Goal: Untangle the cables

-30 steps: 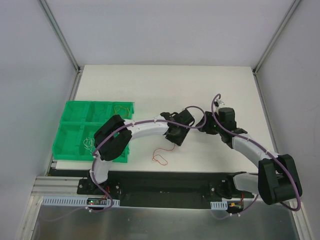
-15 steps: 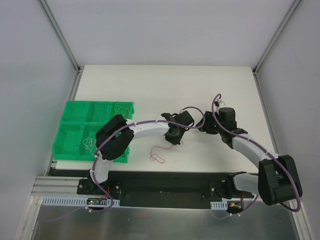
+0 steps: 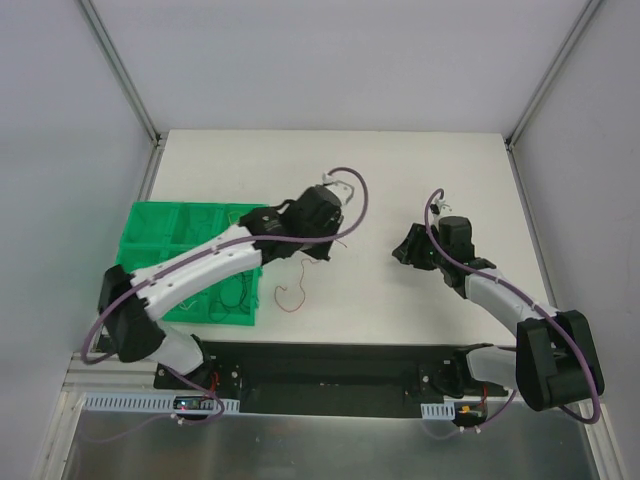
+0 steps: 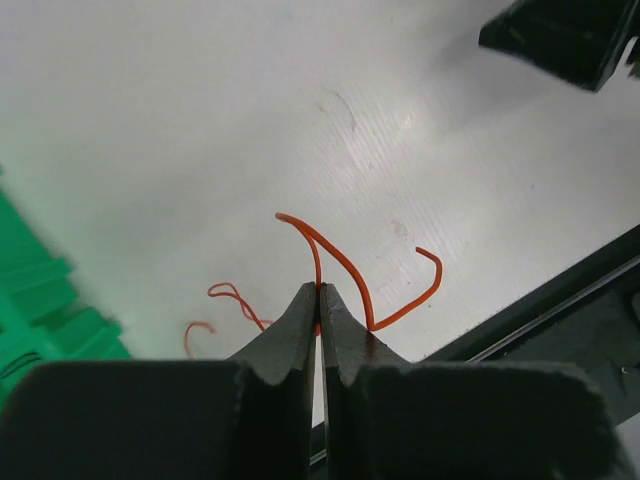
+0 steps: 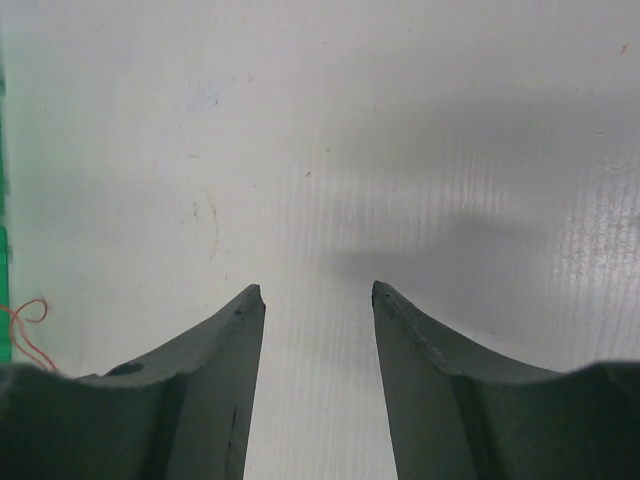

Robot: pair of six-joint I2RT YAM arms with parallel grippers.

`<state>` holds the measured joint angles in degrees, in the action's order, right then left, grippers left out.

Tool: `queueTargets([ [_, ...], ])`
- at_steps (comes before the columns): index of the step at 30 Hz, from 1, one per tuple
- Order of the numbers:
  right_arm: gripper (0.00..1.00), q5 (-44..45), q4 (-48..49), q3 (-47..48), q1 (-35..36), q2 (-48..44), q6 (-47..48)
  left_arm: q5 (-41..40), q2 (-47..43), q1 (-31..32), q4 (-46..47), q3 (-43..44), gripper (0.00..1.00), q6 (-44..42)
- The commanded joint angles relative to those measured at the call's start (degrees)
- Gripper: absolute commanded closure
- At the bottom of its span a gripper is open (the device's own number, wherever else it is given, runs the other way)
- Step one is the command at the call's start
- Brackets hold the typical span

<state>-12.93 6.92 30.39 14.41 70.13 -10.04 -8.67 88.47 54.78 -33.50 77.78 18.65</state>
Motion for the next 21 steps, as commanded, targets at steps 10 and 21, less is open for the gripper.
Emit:
queueTargets([
  [10,0.5,-1.75,2.31,0.37,-0.7,0.71,-0.77,-11.87,-24.74,-20.15,-4.38,9.13,1.0,-13.1],
  [21,0.5,-2.36,2.75,0.54,-0.97,1.94,-0.94,-19.02,-23.87,-45.89,-7.81,16.18,1.0,-11.72],
])
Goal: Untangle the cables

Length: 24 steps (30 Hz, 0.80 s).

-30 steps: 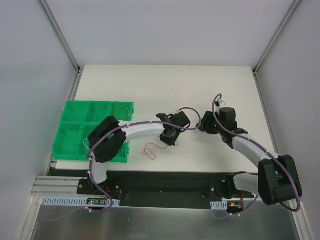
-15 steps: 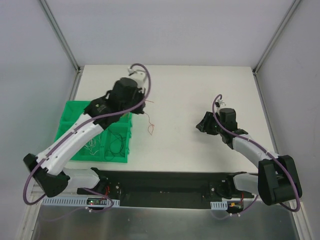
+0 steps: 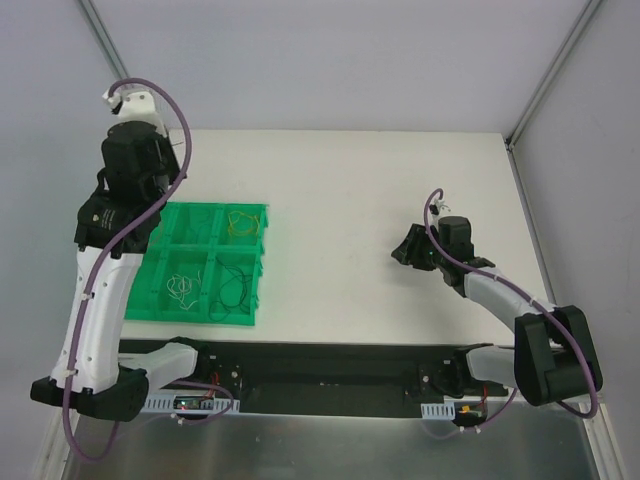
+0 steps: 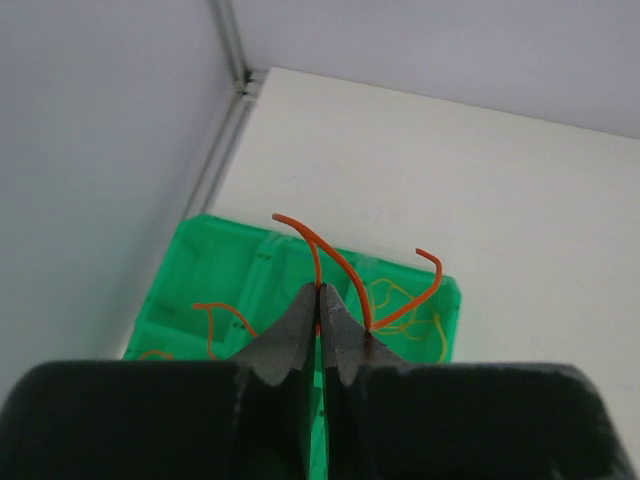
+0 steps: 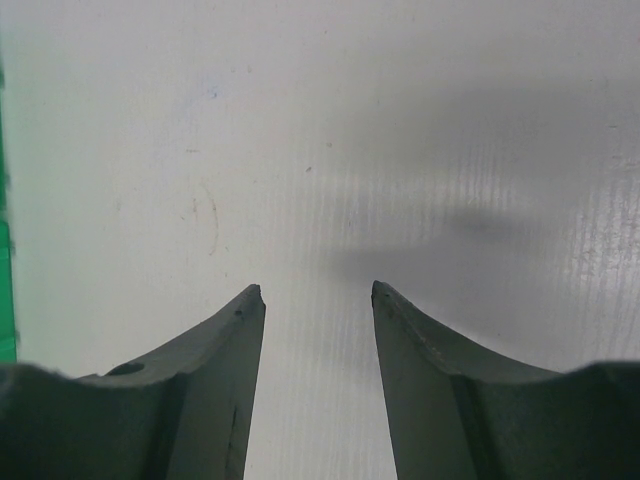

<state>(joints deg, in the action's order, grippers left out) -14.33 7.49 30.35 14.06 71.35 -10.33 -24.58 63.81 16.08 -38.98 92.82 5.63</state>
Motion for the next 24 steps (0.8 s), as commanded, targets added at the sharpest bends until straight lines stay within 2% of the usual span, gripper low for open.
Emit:
queueTargets([
  [1,0.5,-1.23,2.18,0.5,-0.7,0.81,-0.66,-4.15,1.05,-10.16,-2.33,1.05,1.0,2.45],
  [5,0.5,-2.37,2.97,0.41,-0.88,0.72,-1.45,-12.67,2.98,-15.63,-2.33,0.0,1.0,4.3],
  [7,0.5,-2.9,3.5,0.33,-0.79,1.07,-1.71,-12.43,3.25,-19.4,-2.41,-1.66,1.0,6.49],
  [11,0.5,-3.69,3.59,0.68,-1.14,2.39,-1.98,-11.63,2.72,-22.66,-0.66,-6.93,1.0,9.22],
  [24,0.5,-3.16,4.73,0.15,-1.76,2.74,-2.06,-12.43,-2.9,-23.9,1.54,-19.32,1.0,15.37],
])
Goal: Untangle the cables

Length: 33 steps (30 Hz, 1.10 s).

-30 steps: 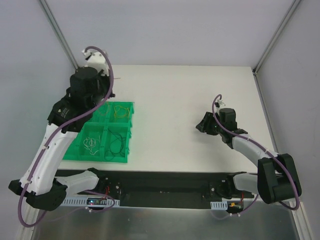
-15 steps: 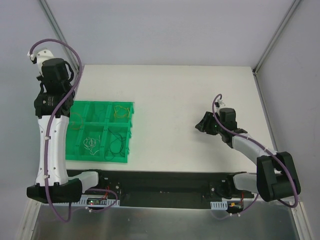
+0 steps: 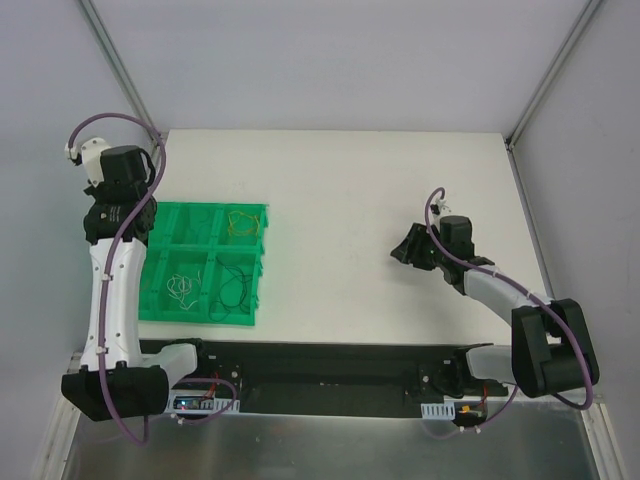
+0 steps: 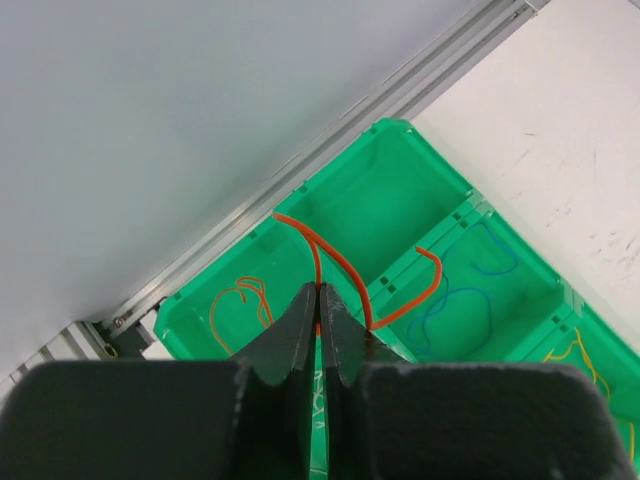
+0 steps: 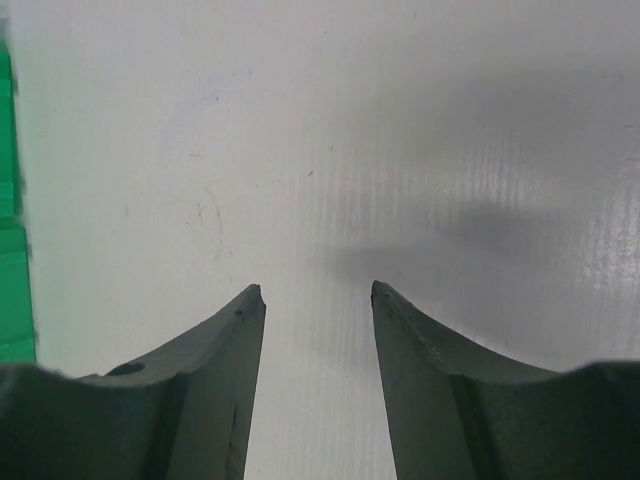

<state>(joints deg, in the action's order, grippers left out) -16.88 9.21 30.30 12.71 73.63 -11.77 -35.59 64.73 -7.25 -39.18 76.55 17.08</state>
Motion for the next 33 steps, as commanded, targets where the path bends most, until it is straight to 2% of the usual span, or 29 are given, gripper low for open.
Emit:
queueTargets([
  [1,0.5,-0.87,3.09,0.19,-0.41,0.99,-0.8,-1.23,-4.78,-0.58,1.82,-5.17,1.0,5.06],
  [5,0.51,-1.13,3.27,0.54,-0.4,2.23,-0.8,-2.73,-6.63,-2.15,1.91,-12.73,1.0,10.59],
  [10,0.51,-0.08,3.27,0.19,-0.32,1.26,-0.36,8.93,-5.31,-9.26,0.95,-18.36,1.0,16.74],
  [16,0.51,-0.6,3.27,0.28,-0.41,1.0,-0.45,10.2,-6.72,-10.24,-0.81,-25.04,1.0,23.08],
  [24,0.51,0.36,2.57,-0.07,-0.58,-0.94,-0.01,8.7,-1.8,-14.89,-7.14,-30.49,1.0,33.1],
  [29,0.51,-0.34,2.74,0.1,-0.58,-0.59,-0.18,11.86,3.72,-19.82,-7.05,-29.36,1.0,33.02],
  [33,0.51,-0.69,2.74,0.19,-0.67,-0.76,-0.27,12.74,4.8,-20.35,-6.62,-27.95,1.0,32.32],
])
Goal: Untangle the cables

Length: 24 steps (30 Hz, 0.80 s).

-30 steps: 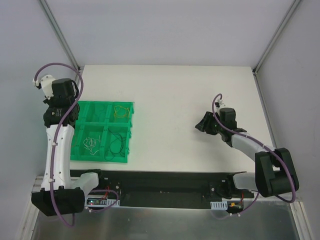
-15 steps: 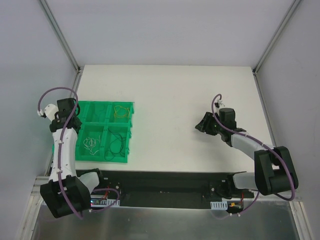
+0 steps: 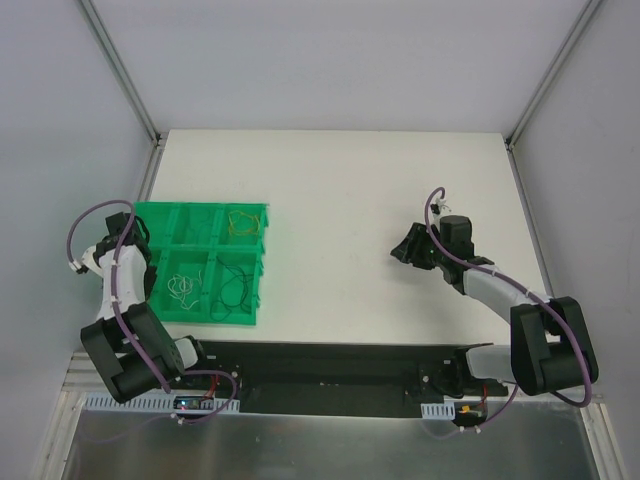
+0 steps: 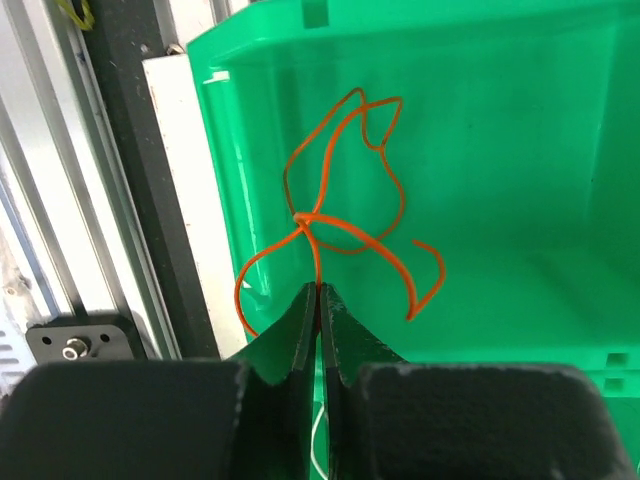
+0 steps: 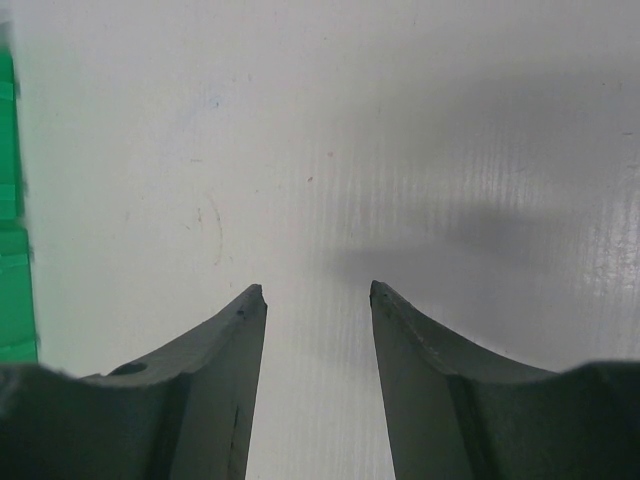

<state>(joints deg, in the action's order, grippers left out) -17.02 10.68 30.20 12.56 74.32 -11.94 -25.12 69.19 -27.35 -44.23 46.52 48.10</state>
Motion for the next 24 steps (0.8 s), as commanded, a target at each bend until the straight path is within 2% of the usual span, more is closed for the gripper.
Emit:
queueTargets([
  [1,0.51,-0.39,1.28,0.22,-0.43,-1.72,-0.01,2.19,-0.28,-0.24,-1.13,2.08,0.99,0.86],
  [2,0.51,-0.21,1.1,-0.05,-0.43,-2.16,0.08,2.1,-1.33,-0.24,-0.86,2.08,0.87,0.6],
  [4,0.5,-0.12,1.28,-0.14,-0.43,-2.25,-0.01,1.48,-3.7,-0.24,-0.86,2.26,0.56,0.25],
  [5,0.5,-0.38,1.28,0.04,-0.43,-1.99,-0.01,1.13,-5.01,-0.24,-0.69,2.43,0.44,0.07],
  [7,0.5,-1.09,1.19,0.3,-0.52,-1.64,-0.18,0.61,-7.56,-0.24,-0.6,3.13,0.25,-0.72],
  [8,0.5,-1.09,1.36,0.3,-0.52,-1.46,-0.18,0.43,-8.36,-0.24,-0.77,3.66,0.2,-1.33],
  [11,0.5,-1.26,1.54,0.39,-0.52,-0.68,-0.36,2.09,-10.91,0.02,-0.68,6.03,0.12,-3.18],
  [14,0.51,-1.62,1.89,0.57,-0.51,-0.06,-0.54,2.53,-13.02,3.26,-0.25,8.66,0.07,-4.32],
  [17,0.51,-0.92,1.8,0.48,-0.51,-0.06,-0.27,1.83,-13.38,12.47,1.68,11.82,0.03,-7.65],
  [20,0.51,0.22,1.89,-0.05,-0.52,-0.93,0.43,4.99,-11.71,20.47,4.58,15.69,0.04,-11.96],
  [24,0.51,2.77,0.4,-0.4,-0.43,-2.16,1.22,16.91,-7.15,27.26,10.55,19.73,0.06,-17.06],
])
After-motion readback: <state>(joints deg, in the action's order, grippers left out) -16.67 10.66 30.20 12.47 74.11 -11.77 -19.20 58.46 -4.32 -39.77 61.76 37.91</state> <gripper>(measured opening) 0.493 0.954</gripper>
